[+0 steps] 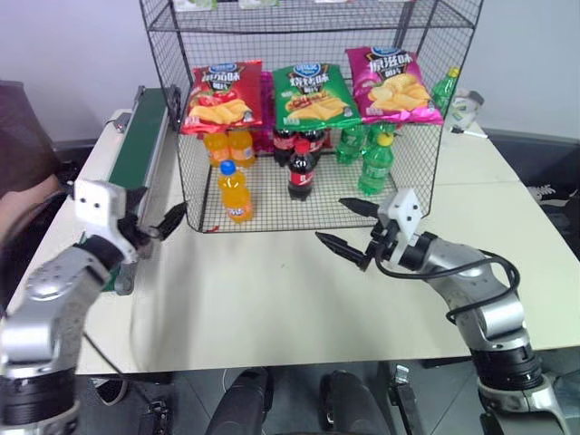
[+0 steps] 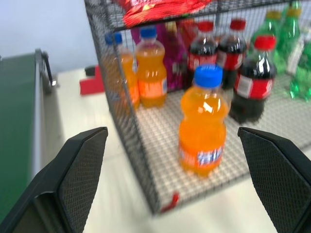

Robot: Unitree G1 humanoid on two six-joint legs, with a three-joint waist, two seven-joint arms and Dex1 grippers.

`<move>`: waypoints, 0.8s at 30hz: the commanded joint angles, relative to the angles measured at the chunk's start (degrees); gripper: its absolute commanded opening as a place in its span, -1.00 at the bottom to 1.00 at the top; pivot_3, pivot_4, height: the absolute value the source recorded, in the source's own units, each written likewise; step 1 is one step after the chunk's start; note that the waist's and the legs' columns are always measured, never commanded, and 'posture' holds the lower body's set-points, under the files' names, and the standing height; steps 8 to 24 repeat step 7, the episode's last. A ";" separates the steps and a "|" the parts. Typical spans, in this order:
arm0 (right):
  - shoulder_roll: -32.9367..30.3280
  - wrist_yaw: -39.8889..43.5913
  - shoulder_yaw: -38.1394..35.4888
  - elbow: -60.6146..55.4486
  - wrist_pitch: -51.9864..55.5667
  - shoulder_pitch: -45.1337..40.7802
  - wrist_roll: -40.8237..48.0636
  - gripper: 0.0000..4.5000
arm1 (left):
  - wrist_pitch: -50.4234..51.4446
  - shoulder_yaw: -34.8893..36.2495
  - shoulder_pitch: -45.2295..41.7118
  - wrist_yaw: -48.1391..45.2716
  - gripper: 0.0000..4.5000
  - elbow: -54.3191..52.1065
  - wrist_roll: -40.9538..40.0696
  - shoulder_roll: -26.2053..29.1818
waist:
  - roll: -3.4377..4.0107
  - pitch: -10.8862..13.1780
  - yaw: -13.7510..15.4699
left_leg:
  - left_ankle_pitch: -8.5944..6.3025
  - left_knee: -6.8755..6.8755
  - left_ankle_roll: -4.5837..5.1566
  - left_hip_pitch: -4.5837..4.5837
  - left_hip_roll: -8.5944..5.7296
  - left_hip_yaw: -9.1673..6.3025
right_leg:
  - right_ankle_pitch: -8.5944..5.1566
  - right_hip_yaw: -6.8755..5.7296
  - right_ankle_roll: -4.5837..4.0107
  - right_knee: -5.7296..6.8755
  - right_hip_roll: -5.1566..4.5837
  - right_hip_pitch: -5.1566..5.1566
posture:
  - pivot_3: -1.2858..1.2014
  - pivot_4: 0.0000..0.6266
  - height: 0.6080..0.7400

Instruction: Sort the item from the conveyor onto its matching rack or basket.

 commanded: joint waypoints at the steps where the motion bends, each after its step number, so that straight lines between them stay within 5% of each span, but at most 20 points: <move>1: -0.71 0.85 -1.36 0.06 -1.35 -1.57 0.43 1.00 | 2.21 2.18 1.63 -2.20 1.00 -2.78 -2.44 1.63 | 0.00 0.00 0.13 | 0.00 -0.01 0.00 0.00 0.00 0.00 | -0.03 0.01 -0.05 -0.01 0.00 0.01 | 0.03 -0.52 1.00; 24: -1.08 1.24 -1.73 0.28 -1.44 -1.60 0.38 1.00 | 3.01 1.71 3.20 -3.18 1.00 -3.46 -2.63 1.82 | 0.00 0.00 0.05 | 0.00 -0.02 0.00 -0.01 0.01 0.00 | -0.03 0.03 -0.05 -0.02 -0.01 0.00 | 0.03 -0.52 1.00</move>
